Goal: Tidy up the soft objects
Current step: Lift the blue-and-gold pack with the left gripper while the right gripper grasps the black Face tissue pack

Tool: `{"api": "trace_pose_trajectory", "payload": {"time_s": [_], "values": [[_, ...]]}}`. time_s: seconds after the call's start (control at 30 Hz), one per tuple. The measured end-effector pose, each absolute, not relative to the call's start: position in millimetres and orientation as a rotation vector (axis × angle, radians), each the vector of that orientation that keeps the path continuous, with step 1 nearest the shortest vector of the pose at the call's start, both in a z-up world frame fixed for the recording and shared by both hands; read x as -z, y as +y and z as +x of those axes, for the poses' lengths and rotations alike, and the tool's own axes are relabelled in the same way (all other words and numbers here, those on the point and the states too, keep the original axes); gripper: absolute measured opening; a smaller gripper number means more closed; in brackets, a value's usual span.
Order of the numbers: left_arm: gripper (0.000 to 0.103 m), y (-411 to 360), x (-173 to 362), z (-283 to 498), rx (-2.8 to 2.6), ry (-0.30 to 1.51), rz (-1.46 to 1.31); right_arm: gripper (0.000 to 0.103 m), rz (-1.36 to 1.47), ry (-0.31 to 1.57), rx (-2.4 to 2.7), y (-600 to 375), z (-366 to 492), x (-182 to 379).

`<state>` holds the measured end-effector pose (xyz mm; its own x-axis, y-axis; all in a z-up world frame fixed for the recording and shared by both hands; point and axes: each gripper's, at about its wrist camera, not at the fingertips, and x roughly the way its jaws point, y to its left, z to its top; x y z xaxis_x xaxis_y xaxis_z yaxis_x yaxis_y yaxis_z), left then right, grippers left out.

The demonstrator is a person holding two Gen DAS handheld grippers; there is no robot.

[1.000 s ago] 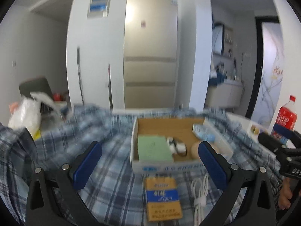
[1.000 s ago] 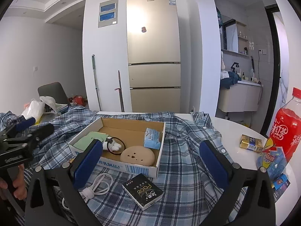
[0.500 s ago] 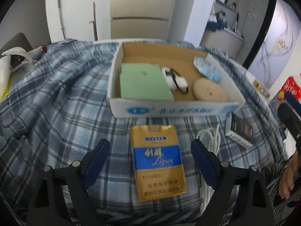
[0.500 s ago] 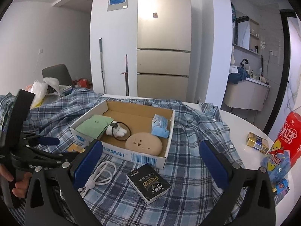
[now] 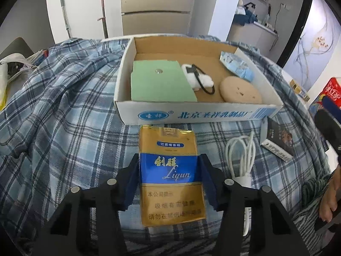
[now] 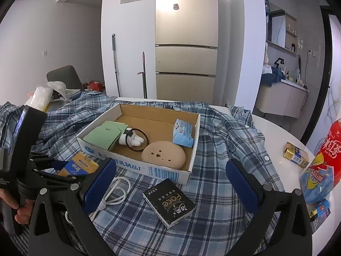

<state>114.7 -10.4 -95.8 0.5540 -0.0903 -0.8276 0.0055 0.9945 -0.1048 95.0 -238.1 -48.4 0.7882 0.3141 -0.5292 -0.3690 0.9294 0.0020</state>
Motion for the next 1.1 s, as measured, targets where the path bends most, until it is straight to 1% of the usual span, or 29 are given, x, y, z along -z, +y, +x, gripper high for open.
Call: {"api": "trace_pose_trajectory", "payload": {"time_s": [0.13,0.27,0.33,0.53,0.73,0.97,1.1], "values": [[0.054,-15,78,101,0.082,0.870,-0.078,0.102,-0.083,0.578,-0.379,-241,99,51],[0.054,-19,54,80,0.115,0.690,-0.067,0.102,-0.023,0.603,-0.391,-251,103,51],[0.054,-20,45,73,0.136,0.619,-0.070,0.095,-0.010,0.651,-0.400,-252,108,54],[0.054,-26,29,57,0.185,0.482,-0.062,0.086,0.009,0.803,-0.452,-249,124,72],[0.054,-29,28,55,0.184,0.477,-0.058,0.076,0.011,0.936,-0.442,-245,138,91],[0.054,-32,28,52,0.195,0.465,-0.043,0.076,0.067,1.000,-0.514,-247,147,101],[0.054,-33,28,51,0.195,0.465,-0.040,0.070,0.025,0.991,-0.565,-237,140,99]]}}
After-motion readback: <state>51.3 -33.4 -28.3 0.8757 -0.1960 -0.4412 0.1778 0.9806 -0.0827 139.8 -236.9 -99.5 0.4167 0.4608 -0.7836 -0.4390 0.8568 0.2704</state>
